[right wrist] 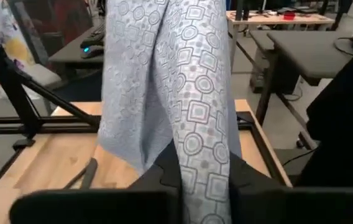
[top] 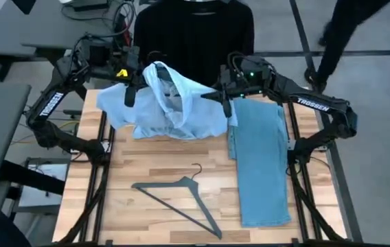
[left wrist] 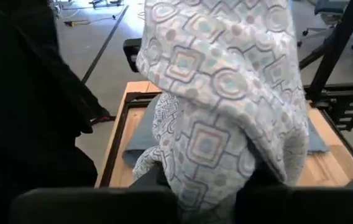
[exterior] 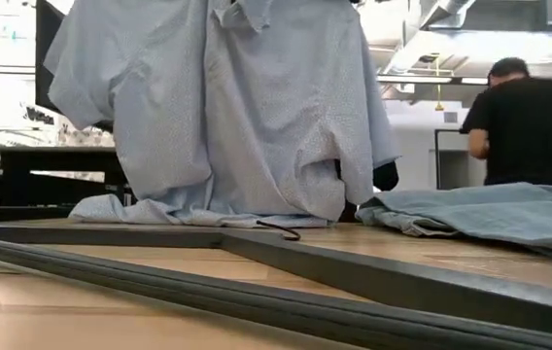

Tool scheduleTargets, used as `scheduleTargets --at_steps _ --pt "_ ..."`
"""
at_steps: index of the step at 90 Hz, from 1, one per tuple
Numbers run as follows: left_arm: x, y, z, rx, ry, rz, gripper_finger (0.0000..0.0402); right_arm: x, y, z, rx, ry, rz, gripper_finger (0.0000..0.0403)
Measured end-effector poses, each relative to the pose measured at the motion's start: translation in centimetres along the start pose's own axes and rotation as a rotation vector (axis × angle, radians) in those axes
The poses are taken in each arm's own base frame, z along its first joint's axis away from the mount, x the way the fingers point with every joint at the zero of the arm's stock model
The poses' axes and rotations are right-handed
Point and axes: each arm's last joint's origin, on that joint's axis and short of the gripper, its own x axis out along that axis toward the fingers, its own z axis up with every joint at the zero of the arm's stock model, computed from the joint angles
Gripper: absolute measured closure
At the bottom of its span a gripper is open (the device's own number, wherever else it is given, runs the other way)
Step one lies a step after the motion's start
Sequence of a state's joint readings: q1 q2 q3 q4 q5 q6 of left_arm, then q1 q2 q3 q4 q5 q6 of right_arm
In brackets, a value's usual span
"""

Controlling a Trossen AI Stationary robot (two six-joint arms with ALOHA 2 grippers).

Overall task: Hang clothes
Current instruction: Hang the blue shirt on the rack

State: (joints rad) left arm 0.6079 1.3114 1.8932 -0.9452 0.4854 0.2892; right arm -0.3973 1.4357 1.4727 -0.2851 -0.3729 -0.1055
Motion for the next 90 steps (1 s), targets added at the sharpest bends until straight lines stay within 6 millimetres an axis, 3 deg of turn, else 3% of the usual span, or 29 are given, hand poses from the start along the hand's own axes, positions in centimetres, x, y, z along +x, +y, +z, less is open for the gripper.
scheduleTargets --at_steps 42,74,90 --pt "-1.9 -0.8 -2.3 -0.069 0.296 0.230 0.0335 -3.6 -1.2 0.3 -0.014 0.034 -0.077 0.0378" --pt "-4.6 -1.9 -2.1 -0.025 0.267 0.305 0.0334 -5.4 -1.0 1.0 -0.040 0.013 -0.097 0.0378" --pt "-4.8 -2.2 -2.7 -0.110 0.315 0.294 0.0334 -5.5 -0.9 0.9 -0.047 0.026 -0.092 0.0378"
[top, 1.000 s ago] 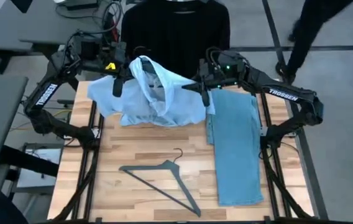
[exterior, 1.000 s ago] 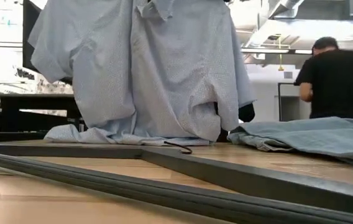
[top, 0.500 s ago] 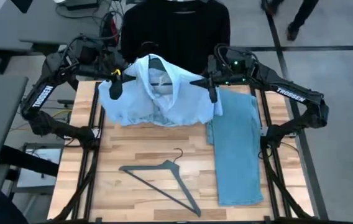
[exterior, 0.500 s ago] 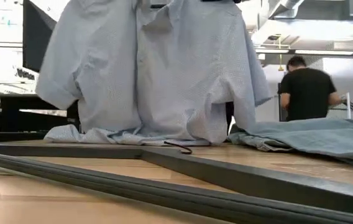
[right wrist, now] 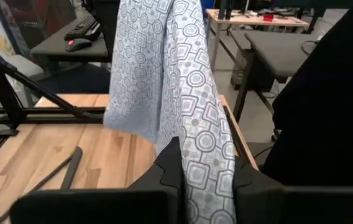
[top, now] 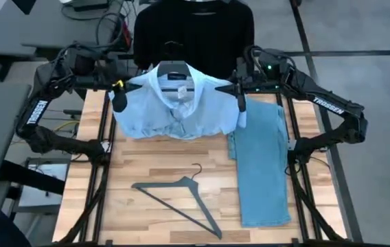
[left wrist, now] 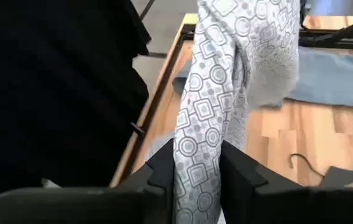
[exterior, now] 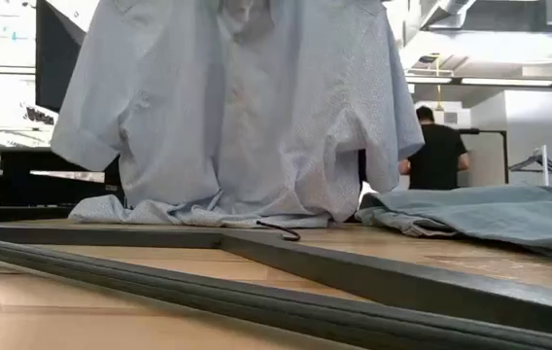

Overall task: Hang clothes
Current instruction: Hang the blue shirt on the rack

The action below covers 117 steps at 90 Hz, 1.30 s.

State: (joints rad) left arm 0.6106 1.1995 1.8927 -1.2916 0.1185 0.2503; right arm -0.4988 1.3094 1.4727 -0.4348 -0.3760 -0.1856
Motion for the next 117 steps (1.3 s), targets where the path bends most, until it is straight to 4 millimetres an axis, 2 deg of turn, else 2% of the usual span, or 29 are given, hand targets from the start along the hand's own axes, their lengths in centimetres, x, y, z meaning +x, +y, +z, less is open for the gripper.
scheduleTargets --at_steps 22,39,49,56,66,77,88,102,117 --pt "-1.3 -0.2 0.7 -0.051 -0.115 -0.031 0.0333 -0.4 0.0 0.4 -0.004 -0.025 -0.001 0.0378" --pt "-1.2 0.1 0.6 -0.046 -0.082 0.091 0.0332 -0.6 -0.6 0.2 0.020 -0.024 -0.025 0.0377" --pt "-0.6 0.4 0.9 -0.021 -0.071 0.124 0.0326 -0.9 -1.3 0.1 0.027 -0.022 -0.050 0.0377" --pt "0.6 0.8 1.3 -0.013 -0.055 0.147 0.0319 -1.0 -1.7 0.0 0.033 -0.022 -0.038 0.0377" --pt "2.7 1.7 1.9 -0.065 -0.040 0.124 0.0299 -1.2 -2.0 -0.2 0.054 -0.018 -0.036 0.0377" --pt "4.9 3.0 2.0 -0.089 -0.023 -0.035 0.0269 -1.1 -2.8 -0.6 0.114 -0.002 -0.049 0.0377" --pt "6.3 4.2 2.0 -0.065 -0.052 -0.192 0.0250 -0.6 -3.8 -1.2 0.151 0.008 -0.044 0.0377" --pt "5.7 6.6 1.2 -0.029 -0.136 -0.277 0.0246 0.3 -4.9 -1.7 0.175 0.013 -0.049 0.0377" --pt "4.4 9.1 0.4 -0.029 -0.205 -0.225 0.0246 0.5 -5.5 -2.5 0.214 0.066 -0.100 0.0377"
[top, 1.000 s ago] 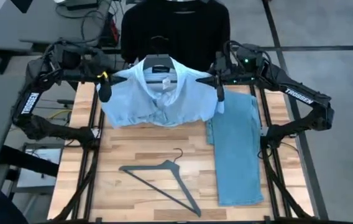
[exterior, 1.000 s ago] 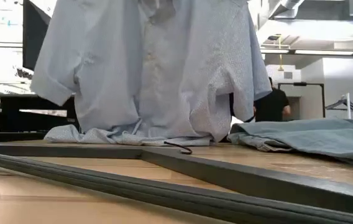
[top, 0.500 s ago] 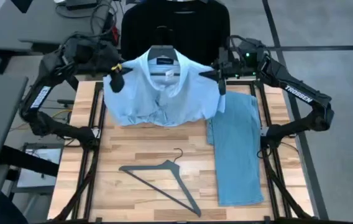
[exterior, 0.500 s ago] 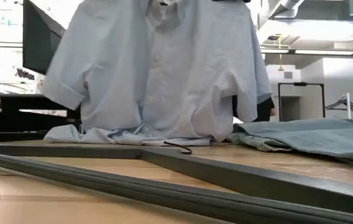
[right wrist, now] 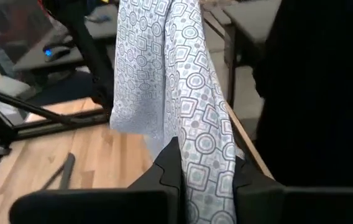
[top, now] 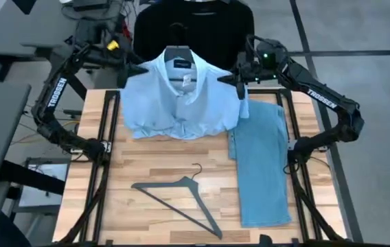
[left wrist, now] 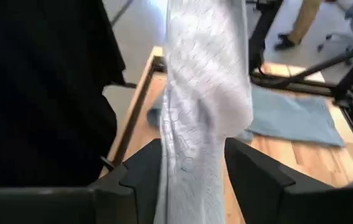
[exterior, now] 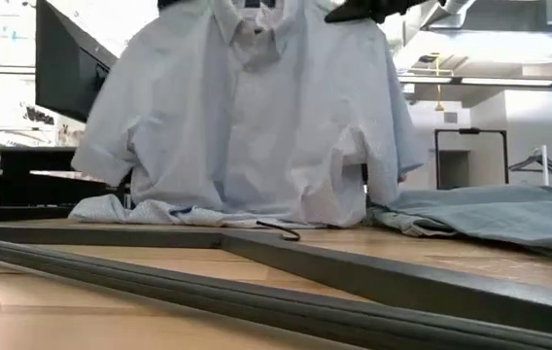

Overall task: Hang clothes
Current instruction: Hang the blue shirt on the rack

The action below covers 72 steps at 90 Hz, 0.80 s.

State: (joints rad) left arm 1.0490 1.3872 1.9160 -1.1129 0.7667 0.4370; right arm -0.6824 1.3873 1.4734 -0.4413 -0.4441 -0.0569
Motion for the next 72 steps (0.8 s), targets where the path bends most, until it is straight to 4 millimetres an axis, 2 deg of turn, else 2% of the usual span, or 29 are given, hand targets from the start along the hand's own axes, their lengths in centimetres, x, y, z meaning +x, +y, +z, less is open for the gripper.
scheduleTargets --at_steps 11,25,37,61,72 --pt "-1.1 1.4 0.5 0.024 -0.100 0.035 0.0246 0.0 -0.8 0.0 0.028 -0.007 -0.046 0.0377" --pt "-2.4 2.8 2.0 0.046 -0.245 0.136 0.0246 0.2 -1.4 1.6 0.037 -0.182 -0.057 0.0377" --pt "-2.9 3.2 2.8 0.062 -0.309 0.167 0.0246 0.7 -1.7 3.2 0.013 -0.313 -0.044 0.0377" --pt "-2.8 3.2 2.8 0.038 -0.310 0.169 0.0246 4.2 -5.6 7.1 0.056 -0.371 -0.067 0.0377" --pt "-2.8 3.2 2.6 0.013 -0.295 0.164 0.0246 4.9 -8.0 9.0 0.056 -0.398 -0.094 0.0377"
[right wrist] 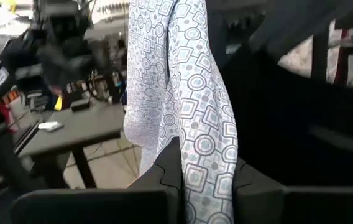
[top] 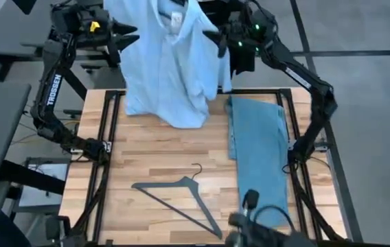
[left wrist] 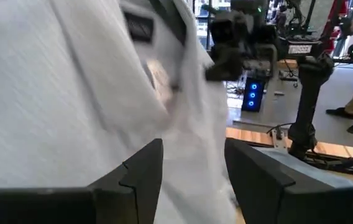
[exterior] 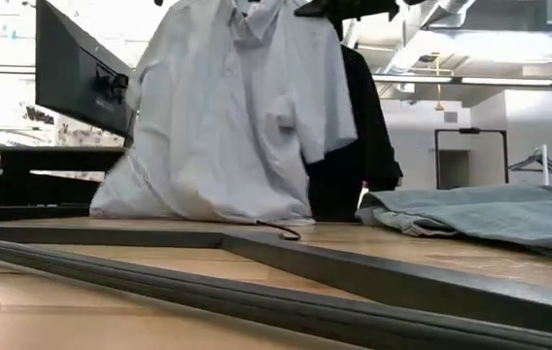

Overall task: Hang clothes
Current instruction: Hang the blue shirt on the rack

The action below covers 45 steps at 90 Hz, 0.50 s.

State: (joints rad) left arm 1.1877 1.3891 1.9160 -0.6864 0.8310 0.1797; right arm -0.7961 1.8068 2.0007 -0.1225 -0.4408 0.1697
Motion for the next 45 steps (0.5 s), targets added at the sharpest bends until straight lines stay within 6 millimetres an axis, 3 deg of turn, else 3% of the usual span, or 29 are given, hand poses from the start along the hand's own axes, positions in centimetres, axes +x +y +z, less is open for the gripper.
scheduleTargets --at_steps 13,24,45 --pt "0.0 -0.1 -0.5 -0.049 0.041 -0.005 0.0246 0.8 -3.3 -0.4 0.041 0.047 -0.066 0.0377" --pt "0.0 -0.2 -0.9 -0.072 0.069 -0.008 0.0246 0.4 -5.2 -1.0 0.067 0.102 -0.114 0.0377" --pt "0.0 -0.2 -1.2 -0.065 0.091 -0.014 0.0246 -1.6 -5.6 -0.1 0.015 0.149 -0.159 0.0377"
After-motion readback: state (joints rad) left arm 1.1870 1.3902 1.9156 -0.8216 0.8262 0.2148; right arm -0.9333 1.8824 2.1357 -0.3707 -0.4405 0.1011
